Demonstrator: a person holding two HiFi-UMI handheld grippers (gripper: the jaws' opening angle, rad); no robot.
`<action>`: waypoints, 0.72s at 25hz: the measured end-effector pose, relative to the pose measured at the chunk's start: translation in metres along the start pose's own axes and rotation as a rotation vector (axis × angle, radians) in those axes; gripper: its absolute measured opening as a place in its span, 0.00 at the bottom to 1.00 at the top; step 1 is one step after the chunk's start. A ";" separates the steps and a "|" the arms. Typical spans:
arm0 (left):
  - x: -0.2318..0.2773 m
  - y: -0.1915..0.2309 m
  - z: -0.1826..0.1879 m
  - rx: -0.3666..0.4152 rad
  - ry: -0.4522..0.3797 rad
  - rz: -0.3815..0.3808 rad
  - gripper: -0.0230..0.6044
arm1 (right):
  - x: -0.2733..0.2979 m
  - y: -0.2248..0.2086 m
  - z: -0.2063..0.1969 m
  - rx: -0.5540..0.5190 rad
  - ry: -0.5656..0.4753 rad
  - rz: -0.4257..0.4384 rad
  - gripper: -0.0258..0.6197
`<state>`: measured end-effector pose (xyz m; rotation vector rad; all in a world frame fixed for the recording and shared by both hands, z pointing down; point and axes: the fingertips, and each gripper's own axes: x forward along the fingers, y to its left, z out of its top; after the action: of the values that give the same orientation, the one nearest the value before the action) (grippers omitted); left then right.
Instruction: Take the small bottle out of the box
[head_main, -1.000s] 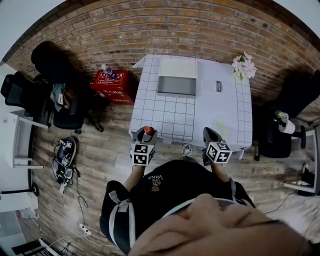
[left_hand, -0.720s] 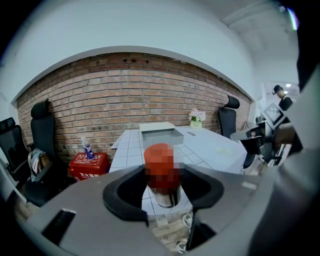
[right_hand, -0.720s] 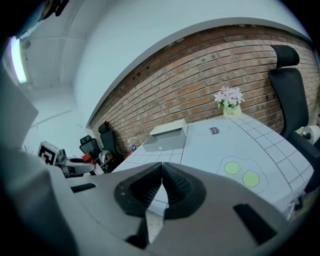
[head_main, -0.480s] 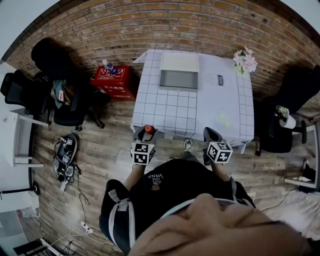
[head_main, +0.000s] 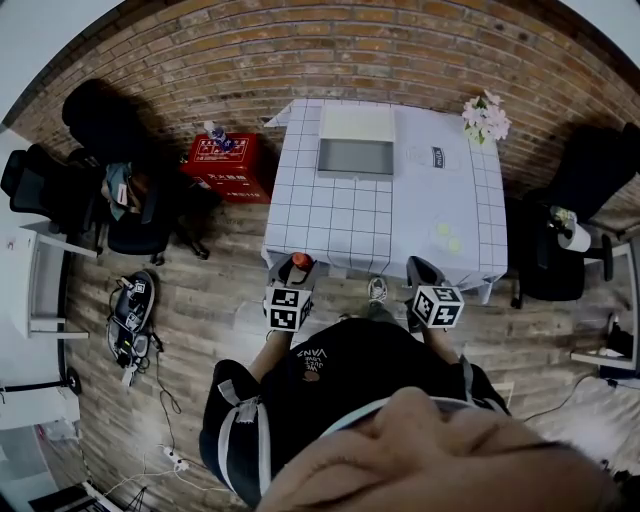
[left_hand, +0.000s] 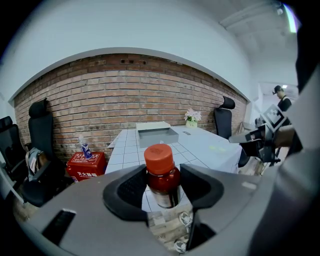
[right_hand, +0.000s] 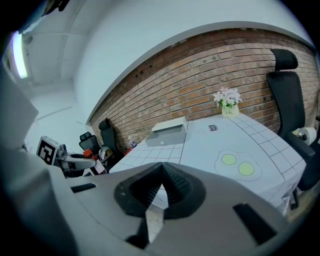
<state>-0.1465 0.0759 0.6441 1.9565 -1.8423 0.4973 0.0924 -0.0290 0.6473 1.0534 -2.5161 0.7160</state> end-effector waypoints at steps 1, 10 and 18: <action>-0.001 0.000 0.000 0.001 -0.001 0.000 0.38 | -0.001 0.000 0.000 -0.002 -0.001 -0.002 0.04; -0.005 0.000 -0.001 -0.005 -0.011 0.013 0.38 | -0.005 0.000 0.001 -0.016 -0.009 -0.009 0.04; -0.005 -0.003 -0.002 -0.005 -0.009 0.011 0.38 | -0.006 0.001 0.003 -0.026 -0.010 -0.003 0.04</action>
<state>-0.1443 0.0813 0.6428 1.9497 -1.8588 0.4881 0.0954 -0.0265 0.6417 1.0539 -2.5251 0.6778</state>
